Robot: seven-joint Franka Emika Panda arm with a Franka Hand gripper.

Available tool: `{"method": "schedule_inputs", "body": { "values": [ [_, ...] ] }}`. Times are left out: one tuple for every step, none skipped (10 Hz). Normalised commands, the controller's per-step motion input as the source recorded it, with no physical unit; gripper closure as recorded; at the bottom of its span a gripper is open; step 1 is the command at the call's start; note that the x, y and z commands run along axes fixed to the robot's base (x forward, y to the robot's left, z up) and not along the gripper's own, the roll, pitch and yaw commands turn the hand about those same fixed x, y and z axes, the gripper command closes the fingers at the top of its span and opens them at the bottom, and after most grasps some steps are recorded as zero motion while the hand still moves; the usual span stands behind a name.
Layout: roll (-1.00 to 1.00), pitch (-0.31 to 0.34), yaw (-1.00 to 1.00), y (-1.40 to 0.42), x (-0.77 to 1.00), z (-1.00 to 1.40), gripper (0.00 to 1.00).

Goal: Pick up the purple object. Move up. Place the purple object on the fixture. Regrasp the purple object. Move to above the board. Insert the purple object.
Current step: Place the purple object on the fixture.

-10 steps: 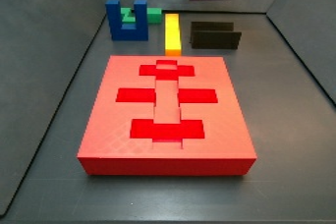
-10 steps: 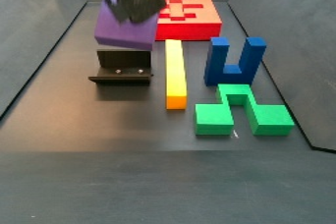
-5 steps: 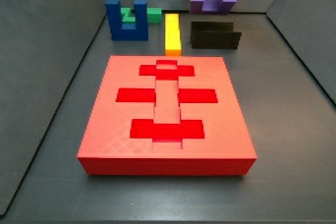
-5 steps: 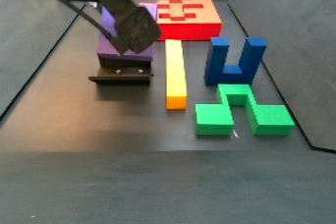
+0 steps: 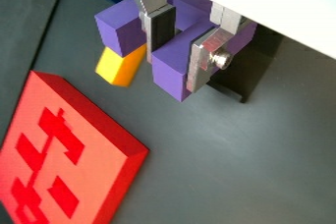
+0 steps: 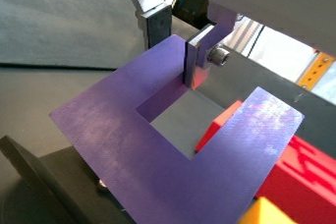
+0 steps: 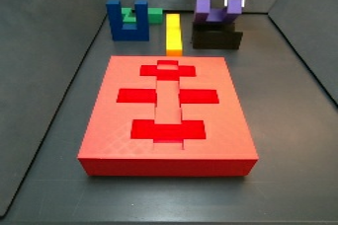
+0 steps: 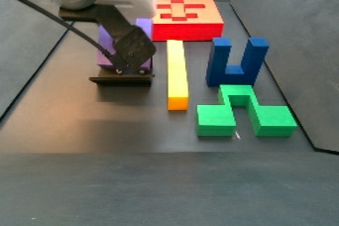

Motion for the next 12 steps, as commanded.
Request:
{"method": "schedule_inputs", "body": {
  "values": [
    [-0.09,0.020,0.00,0.00,0.21,-0.29,1.00],
    [-0.11,0.011,0.00,0.00,0.11,-0.23,1.00],
    [-0.09,0.000,0.00,0.00,0.00,-0.28,1.00],
    [-0.11,0.000,0.00,0.00,0.01,-0.31,1.00],
    [-0.13,0.000,0.00,0.00,0.07,-0.15,1.00],
    [-0.05,0.000,0.00,0.00,0.04,-0.03,1.00],
    [0.01,0.000,0.00,0.00,0.00,0.00,1.00],
    [0.07,0.000,0.00,0.00,0.00,0.00,1.00],
    [0.01,0.000,0.00,0.00,0.00,0.00,1.00],
    [0.15,0.003,0.00,0.00,0.00,-0.03,1.00],
    [0.11,0.000,0.00,0.00,0.00,0.00,1.00],
    [0.00,0.000,0.00,0.00,0.00,0.00,0.00]
  ]
}}
